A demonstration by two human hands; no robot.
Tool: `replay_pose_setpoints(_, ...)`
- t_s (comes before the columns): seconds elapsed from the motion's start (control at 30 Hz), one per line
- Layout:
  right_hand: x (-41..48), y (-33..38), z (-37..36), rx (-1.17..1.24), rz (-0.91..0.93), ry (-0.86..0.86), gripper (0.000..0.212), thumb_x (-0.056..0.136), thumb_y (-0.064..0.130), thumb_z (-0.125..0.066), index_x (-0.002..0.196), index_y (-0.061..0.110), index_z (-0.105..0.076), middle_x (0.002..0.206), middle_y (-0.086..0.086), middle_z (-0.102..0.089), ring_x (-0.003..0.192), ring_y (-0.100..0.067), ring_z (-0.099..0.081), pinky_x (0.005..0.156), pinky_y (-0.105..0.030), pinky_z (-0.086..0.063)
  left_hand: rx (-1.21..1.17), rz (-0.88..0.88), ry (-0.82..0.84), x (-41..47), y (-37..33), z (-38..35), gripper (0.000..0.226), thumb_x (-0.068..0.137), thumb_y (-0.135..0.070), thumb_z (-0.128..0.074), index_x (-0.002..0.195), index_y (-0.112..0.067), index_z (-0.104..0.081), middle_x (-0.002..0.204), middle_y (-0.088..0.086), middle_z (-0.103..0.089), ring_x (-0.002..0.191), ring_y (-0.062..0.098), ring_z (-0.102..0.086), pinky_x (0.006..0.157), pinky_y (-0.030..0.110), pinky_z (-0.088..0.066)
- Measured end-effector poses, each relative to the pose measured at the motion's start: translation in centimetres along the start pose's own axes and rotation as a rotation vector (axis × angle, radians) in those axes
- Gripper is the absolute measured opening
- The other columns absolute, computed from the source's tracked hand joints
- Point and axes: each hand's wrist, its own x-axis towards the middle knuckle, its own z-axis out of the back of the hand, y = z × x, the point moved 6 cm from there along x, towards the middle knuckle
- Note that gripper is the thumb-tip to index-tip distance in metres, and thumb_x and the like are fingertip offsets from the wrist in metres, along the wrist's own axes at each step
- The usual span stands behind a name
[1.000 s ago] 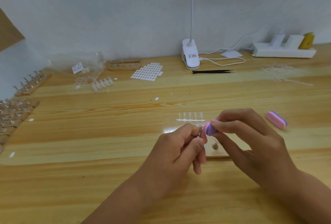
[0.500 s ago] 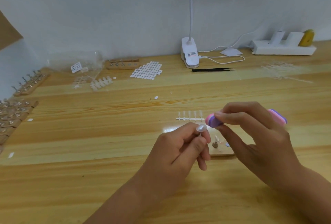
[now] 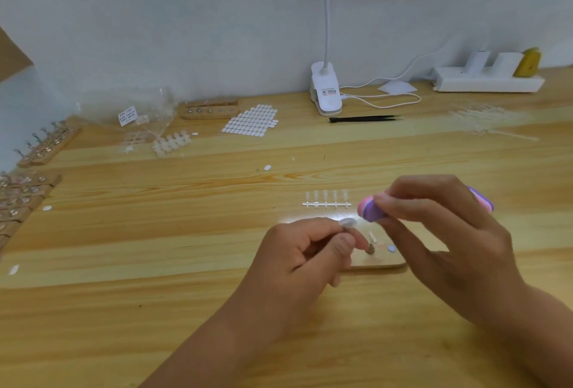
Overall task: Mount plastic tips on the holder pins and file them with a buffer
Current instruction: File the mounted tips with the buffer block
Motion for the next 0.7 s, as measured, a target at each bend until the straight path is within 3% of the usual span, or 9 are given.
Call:
replay_pose_setpoints(0.1,-0.4,1.5,-0.6,0.039,0.076,0.014,0.027,0.089,-0.004,-0.070,0.111,0.011,-0.072,0.100,-0.012,-0.065,0.094,-0.020,-0.062,0.089,-0.022,-0.047,0.002,-0.035,0.020,0.0,-0.5,-0.2,0.024,0.096,-0.029,-0.056,0.075,-0.029,-0.068,0.064,-0.011,-0.059,0.055,0.001,-0.053,0.056,0.012,-0.040)
replay_pose_setpoints(0.2,-0.2,0.5,-0.4,-0.029,0.076,0.062,0.029,0.087,-0.010,-0.068,0.111,0.006,-0.073,0.099,-0.015,-0.066,0.095,-0.021,-0.061,0.091,-0.021,-0.045,-0.051,-0.005,0.027,0.0,-0.4,0.0,0.023,0.096,-0.017,-0.054,0.083,-0.017,-0.073,0.065,-0.006,-0.059,0.059,0.005,-0.055,0.058,0.013,-0.041)
replay_pose_setpoints(0.33,0.2,-0.3,0.3,0.028,0.006,0.002,0.023,0.093,0.000,-0.065,0.114,0.009,-0.066,0.103,-0.007,-0.062,0.096,-0.018,-0.062,0.088,-0.025,-0.049,-0.142,0.030,0.070,0.2,-0.5,0.0,0.024,0.095,-0.015,-0.052,0.088,-0.011,-0.074,0.071,0.003,-0.059,0.062,0.015,-0.054,0.055,0.024,-0.040)
replay_pose_setpoints(0.43,-0.4,1.2,-0.2,0.093,0.078,0.025,0.028,0.092,-0.005,-0.063,0.116,0.009,-0.067,0.109,-0.008,-0.063,0.104,-0.018,-0.062,0.094,-0.024,-0.046,-0.100,0.020,0.094,0.2,-0.6,0.0,0.025,0.096,-0.017,-0.051,0.092,-0.003,-0.072,0.071,0.002,-0.057,0.059,0.017,-0.049,0.059,0.030,-0.042)
replay_pose_setpoints(0.63,0.0,0.0,0.1,0.048,0.057,0.027,0.029,0.091,-0.009,-0.063,0.114,0.007,-0.066,0.108,-0.008,-0.063,0.101,-0.018,-0.062,0.086,-0.030,-0.050,-0.128,0.069,0.171,-0.1,-0.5,-0.6,0.026,0.098,-0.014,-0.044,0.090,-0.010,-0.069,0.071,-0.003,-0.058,0.063,0.014,-0.051,0.059,0.025,-0.041)
replay_pose_setpoints(0.7,-0.5,0.9,-0.2,0.087,0.085,0.023,0.032,0.091,-0.009,-0.062,0.114,0.011,-0.070,0.111,-0.007,-0.063,0.106,-0.018,-0.062,0.091,-0.026,-0.047,-0.131,0.071,0.217,-0.2,-0.7,-1.0,0.026,0.100,-0.016,-0.043,0.091,-0.010,-0.066,0.070,-0.003,-0.056,0.062,0.014,-0.050,0.060,0.028,-0.042)
